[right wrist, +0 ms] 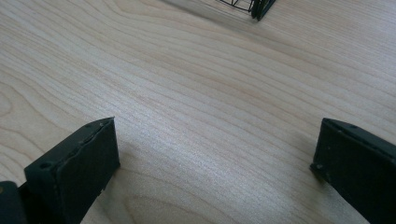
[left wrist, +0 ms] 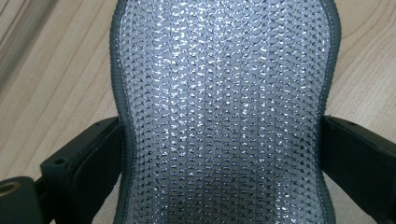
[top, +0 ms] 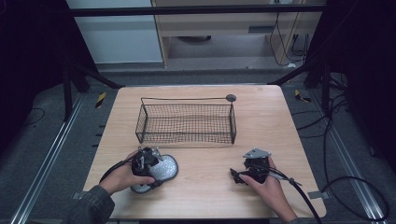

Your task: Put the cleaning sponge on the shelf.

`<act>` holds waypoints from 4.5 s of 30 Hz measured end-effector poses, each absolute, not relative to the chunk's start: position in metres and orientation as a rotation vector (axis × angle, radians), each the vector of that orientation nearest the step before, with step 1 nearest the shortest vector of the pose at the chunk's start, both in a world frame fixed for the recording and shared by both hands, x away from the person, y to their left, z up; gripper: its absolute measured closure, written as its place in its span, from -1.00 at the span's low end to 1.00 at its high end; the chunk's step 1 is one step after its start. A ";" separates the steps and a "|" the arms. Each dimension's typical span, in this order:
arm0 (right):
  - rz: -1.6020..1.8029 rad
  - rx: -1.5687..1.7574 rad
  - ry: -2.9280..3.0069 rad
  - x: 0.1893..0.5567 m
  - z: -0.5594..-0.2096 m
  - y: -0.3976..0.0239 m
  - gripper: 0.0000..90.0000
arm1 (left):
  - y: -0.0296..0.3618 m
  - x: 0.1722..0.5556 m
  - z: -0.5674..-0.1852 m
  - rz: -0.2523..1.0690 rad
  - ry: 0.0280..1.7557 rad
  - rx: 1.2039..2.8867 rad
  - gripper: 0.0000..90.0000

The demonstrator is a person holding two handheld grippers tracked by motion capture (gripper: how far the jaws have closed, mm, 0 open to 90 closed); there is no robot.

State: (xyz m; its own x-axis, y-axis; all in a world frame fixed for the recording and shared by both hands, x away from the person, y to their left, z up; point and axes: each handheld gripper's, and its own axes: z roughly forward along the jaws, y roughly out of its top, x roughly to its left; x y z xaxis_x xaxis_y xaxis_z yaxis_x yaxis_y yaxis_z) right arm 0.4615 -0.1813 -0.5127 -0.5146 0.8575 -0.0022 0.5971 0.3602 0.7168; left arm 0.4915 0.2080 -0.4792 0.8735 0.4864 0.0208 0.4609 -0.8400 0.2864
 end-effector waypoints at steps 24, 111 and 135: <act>0.948 1.274 2.251 0.461 -0.513 -0.181 -0.99 | 0.214 0.487 -0.456 0.187 0.641 2.749 -0.82; 0.941 1.282 2.239 0.459 -0.513 -0.180 -0.98 | 0.189 0.556 -0.314 0.719 0.358 2.795 -0.81; 0.950 1.275 2.239 0.459 -0.513 -0.180 -0.98 | 0.181 0.580 -0.311 0.732 0.278 2.833 -0.80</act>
State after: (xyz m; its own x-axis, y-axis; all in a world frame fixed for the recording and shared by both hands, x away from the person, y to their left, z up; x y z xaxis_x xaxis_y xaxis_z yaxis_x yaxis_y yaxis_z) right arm 0.4593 -0.1801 -0.5130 -0.5086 0.8610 -0.0056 0.5946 0.3559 0.7210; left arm 0.5803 0.1809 -0.3108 0.8595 0.2306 0.4562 0.1304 -0.9618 0.2405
